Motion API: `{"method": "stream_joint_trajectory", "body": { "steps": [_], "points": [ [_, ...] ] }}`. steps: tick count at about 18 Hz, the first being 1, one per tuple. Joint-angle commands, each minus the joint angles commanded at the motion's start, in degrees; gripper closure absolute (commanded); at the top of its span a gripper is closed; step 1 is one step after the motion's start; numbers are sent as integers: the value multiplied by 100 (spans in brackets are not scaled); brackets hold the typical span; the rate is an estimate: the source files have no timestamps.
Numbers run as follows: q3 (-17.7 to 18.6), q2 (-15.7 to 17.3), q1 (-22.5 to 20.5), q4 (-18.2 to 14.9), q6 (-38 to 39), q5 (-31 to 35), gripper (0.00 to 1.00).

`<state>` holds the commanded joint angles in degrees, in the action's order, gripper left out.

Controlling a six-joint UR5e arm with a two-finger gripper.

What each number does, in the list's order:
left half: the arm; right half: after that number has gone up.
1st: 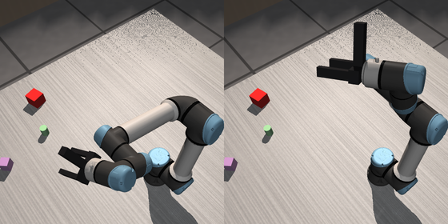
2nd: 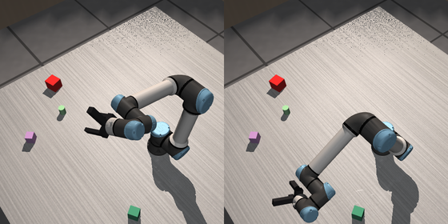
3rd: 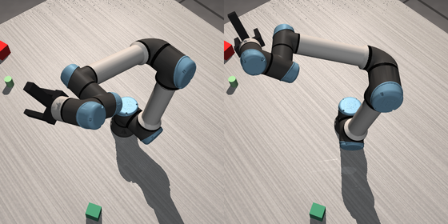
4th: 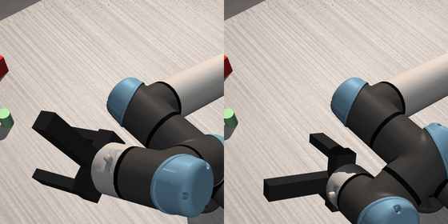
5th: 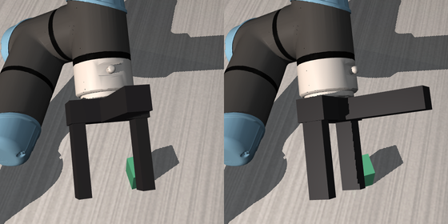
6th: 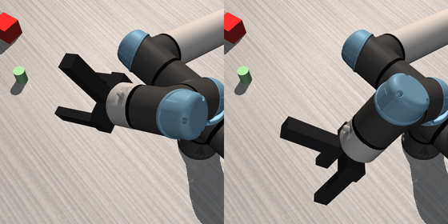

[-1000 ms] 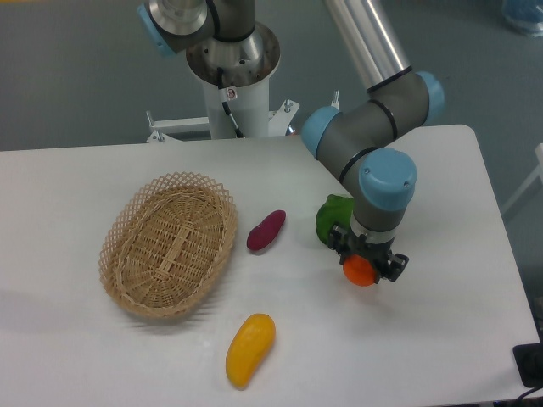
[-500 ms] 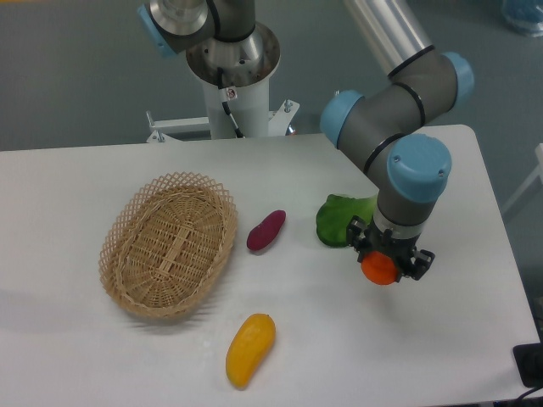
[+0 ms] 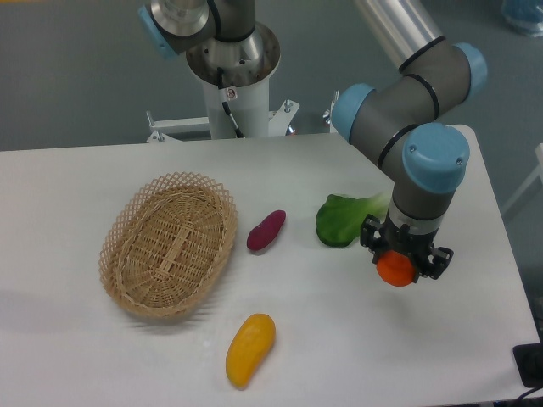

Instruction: Pick up the orange from the table

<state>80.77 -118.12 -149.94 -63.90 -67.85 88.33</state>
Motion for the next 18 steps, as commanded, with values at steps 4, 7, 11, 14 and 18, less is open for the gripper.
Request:
{"method": "stream_joint_trajectory", "body": {
  "steps": [4,7,11,14,18],
  "points": [
    [-132,-53,-26,-35,-44,-9,37],
    [-132,-53,-53,-35,-70,26,37],
    [-123,-62,-44,-27,-62,70,37],
    [-97,-62,-35,-18,-62,70,37],
    [-79,-62,-35,-9,-53,70,37]
  ]
}}
